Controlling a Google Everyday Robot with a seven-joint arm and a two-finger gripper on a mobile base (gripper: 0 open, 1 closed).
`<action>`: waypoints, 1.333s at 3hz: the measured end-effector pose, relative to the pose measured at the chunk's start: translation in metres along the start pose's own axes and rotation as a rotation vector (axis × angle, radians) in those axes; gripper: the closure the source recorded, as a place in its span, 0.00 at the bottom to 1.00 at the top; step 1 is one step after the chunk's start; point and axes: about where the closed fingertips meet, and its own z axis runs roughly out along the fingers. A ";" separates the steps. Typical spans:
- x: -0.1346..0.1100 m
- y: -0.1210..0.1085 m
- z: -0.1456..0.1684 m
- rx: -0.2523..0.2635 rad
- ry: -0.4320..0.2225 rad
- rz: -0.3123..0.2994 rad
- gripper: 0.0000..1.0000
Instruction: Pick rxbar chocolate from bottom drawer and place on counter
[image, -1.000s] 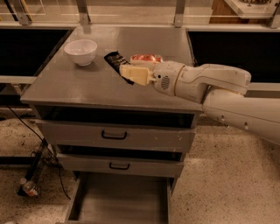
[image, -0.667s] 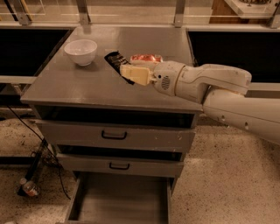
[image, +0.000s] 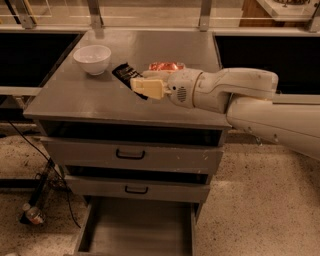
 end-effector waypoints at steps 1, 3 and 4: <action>0.004 0.003 0.009 -0.014 0.042 -0.033 1.00; 0.011 0.007 0.021 -0.028 0.097 -0.118 1.00; 0.021 0.008 0.032 -0.036 0.131 -0.136 1.00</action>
Offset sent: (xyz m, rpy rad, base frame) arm 0.0064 0.0274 -0.0251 -0.1382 0.0943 0.0470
